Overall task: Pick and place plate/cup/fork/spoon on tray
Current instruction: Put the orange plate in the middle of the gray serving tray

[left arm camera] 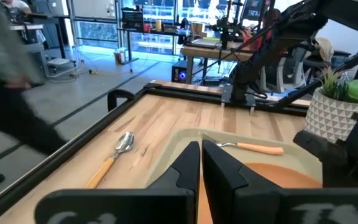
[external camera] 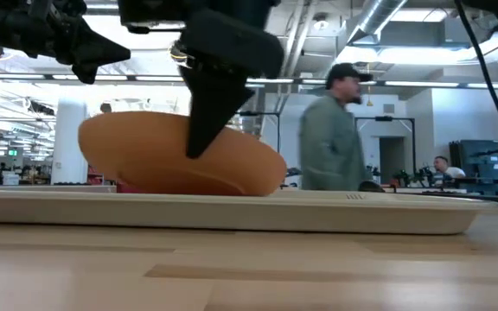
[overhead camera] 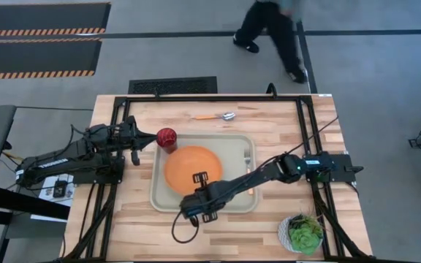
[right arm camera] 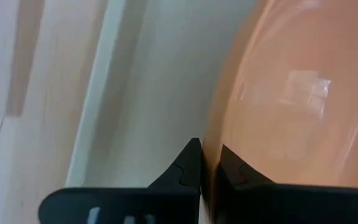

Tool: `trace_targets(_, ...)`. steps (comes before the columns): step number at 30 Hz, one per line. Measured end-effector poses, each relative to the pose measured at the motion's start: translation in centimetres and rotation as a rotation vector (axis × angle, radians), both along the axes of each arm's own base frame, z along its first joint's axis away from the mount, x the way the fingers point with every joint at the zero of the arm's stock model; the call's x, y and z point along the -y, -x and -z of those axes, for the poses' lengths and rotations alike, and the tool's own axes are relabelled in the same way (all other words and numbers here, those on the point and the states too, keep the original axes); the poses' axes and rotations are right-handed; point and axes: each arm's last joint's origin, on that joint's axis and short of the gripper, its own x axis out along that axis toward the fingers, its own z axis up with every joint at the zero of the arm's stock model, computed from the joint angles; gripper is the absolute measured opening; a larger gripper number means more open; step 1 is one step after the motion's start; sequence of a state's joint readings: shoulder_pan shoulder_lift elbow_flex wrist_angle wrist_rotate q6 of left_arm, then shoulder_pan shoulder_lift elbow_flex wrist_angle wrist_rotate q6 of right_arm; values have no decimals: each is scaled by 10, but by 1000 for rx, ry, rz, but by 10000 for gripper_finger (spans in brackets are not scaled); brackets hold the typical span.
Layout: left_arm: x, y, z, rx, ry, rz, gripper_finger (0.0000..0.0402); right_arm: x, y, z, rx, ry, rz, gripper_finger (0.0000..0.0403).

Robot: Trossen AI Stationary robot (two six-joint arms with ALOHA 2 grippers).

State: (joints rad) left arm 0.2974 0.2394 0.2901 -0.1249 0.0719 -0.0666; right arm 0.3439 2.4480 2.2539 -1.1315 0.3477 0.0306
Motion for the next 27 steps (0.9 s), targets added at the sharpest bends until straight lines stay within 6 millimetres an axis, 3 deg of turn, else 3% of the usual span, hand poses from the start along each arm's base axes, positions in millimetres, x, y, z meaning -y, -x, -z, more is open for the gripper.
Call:
trace_targets(10, 0, 0, 0, 0, 0, 0, 6, 3, 1, 6, -53, 8, -11, 26)
trace_targets(27, 0, 0, 2, -17, 11, 0, 6, 16, -6, 11, -92, -131, -77, 34)
